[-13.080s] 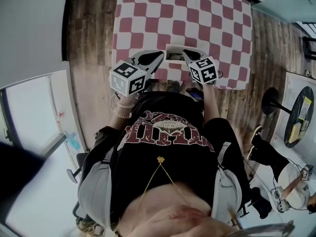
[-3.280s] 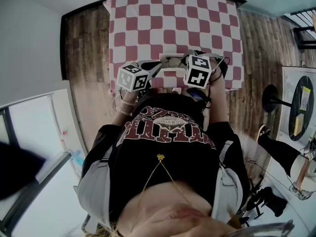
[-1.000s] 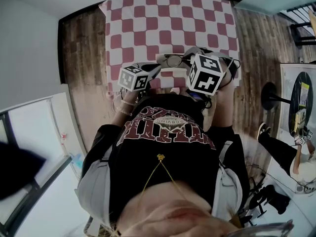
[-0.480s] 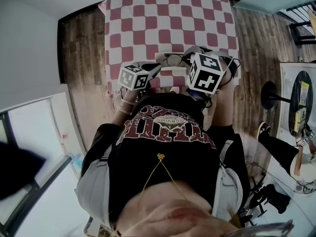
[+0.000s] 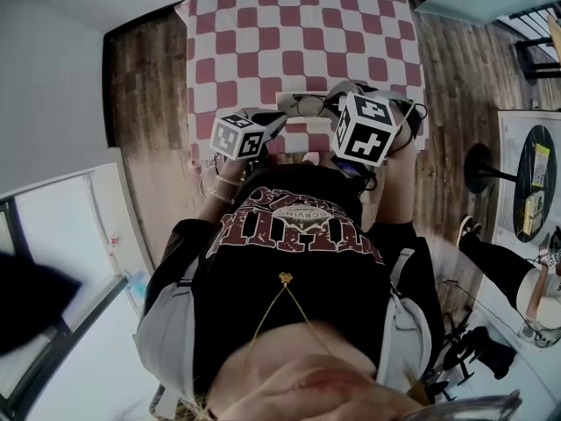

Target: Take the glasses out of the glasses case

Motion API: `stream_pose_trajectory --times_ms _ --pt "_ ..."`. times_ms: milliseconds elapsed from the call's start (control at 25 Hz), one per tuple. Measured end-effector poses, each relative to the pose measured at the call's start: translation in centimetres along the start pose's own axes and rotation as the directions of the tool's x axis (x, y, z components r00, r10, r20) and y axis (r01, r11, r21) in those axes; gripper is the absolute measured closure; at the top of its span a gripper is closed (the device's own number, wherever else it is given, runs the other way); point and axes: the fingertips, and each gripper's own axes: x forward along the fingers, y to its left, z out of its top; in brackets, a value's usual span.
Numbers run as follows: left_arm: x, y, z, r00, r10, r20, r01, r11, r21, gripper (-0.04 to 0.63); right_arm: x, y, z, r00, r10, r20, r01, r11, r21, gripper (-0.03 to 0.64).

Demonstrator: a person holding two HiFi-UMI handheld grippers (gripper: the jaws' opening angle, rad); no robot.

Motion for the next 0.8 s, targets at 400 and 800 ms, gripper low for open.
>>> stream_pose_trajectory --times_ms 400,800 --pt "-0.17 0.09 -0.16 1.000 0.002 0.000 -0.002 1.000 -0.005 0.588 0.11 0.12 0.05 1.000 0.008 0.005 -0.008 1.000 -0.001 0.586" --pt "-0.37 0.34 -0.33 1.000 0.005 -0.002 -0.005 1.000 -0.011 0.588 0.51 0.14 0.05 1.000 0.006 0.000 -0.006 1.000 -0.002 0.586"
